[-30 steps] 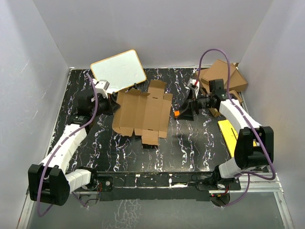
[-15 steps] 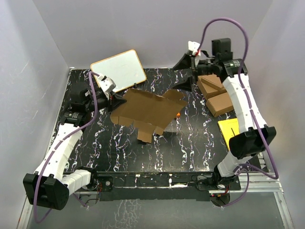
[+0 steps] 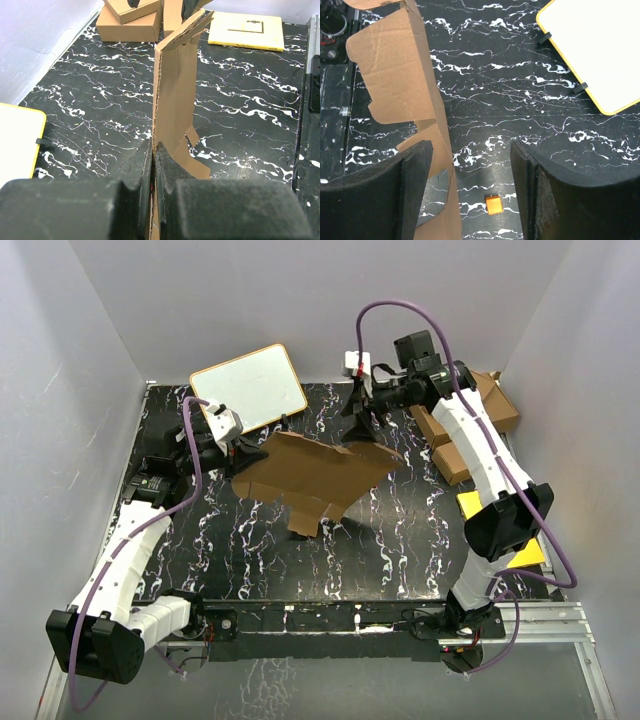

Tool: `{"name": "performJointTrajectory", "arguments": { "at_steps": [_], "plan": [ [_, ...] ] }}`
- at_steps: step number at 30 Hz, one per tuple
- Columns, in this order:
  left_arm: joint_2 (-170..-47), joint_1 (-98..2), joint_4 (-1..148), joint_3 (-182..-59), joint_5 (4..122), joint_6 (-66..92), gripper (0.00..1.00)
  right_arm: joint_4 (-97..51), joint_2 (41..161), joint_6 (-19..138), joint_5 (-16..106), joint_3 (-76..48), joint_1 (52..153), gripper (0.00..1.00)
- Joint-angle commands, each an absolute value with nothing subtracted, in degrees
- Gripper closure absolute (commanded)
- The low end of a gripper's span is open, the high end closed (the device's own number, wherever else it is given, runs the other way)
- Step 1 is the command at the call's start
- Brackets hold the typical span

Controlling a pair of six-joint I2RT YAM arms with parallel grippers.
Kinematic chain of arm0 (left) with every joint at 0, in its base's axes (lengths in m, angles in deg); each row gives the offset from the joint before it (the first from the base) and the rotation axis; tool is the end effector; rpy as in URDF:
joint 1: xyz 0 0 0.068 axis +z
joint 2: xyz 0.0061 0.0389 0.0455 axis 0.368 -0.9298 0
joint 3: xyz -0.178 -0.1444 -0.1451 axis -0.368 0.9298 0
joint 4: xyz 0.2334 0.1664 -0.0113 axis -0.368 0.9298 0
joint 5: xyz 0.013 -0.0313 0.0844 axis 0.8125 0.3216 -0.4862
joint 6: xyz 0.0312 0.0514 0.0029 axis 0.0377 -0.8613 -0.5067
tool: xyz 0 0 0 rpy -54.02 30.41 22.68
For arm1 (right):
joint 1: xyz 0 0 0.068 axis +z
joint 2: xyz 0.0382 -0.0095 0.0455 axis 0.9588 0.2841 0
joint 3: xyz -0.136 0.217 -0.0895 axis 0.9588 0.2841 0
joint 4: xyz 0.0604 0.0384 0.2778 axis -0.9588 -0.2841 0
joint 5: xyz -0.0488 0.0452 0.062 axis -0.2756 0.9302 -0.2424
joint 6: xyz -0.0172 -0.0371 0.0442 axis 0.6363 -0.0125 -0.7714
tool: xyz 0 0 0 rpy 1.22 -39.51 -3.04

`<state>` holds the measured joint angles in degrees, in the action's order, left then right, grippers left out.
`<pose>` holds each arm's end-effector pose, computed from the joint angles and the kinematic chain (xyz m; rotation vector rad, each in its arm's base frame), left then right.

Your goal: Fold the paper box

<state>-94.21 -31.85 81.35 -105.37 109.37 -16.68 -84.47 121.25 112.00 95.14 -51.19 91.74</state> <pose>0.2542 -0.0829 0.3690 1.0573 1.3505 -0.7181 0.3567 0.1574 0.4086 -1.4592 1.5503 0.9406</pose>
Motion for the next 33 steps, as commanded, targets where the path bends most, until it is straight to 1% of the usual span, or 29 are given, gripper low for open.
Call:
{"name": "performJointTrajectory", "arguments": {
  "at_steps": [1,3,8,12,15,20,28,31,33],
  "plan": [
    [-92.83,-31.92,80.95,-107.40,112.22,-18.61,1.00,-84.87,119.61,115.24,90.97,-52.43,93.40,0.36],
    [-92.89,-31.96,80.87,-107.40,112.22,-18.67,1.00,-85.61,119.62,116.33,90.64,-52.43,93.58,0.39],
    [-92.90,-31.96,80.56,-107.48,111.96,-18.55,1.00,-89.24,119.62,121.12,90.61,-52.56,94.59,0.39],
    [-92.98,-31.96,79.63,-107.32,111.87,-17.78,1.00,-89.96,118.30,124.96,90.75,-49.93,95.61,0.38],
    [-92.94,-31.96,78.99,-107.18,112.25,-17.50,1.00,-88.92,117.53,125.48,89.89,-48.05,97.02,0.38],
    [-92.70,-31.95,78.29,-106.90,113.50,-17.37,1.00,-87.94,118.70,124.80,89.45,-48.31,97.61,0.40],
    [-92.46,-31.96,76.45,-106.26,114.46,-16.54,1.00,-88.33,119.62,126.22,91.43,-48.21,98.13,0.53],
    [-92.33,-31.96,75.81,-106.04,114.73,-16.25,1.00,-88.50,119.62,126.59,92.22,-47.55,98.32,0.56],
    [-92.21,-31.95,75.63,-105.91,114.85,-16.19,1.00,-88.92,119.62,127.05,92.78,-47.42,98.28,0.62]
  ]
}}
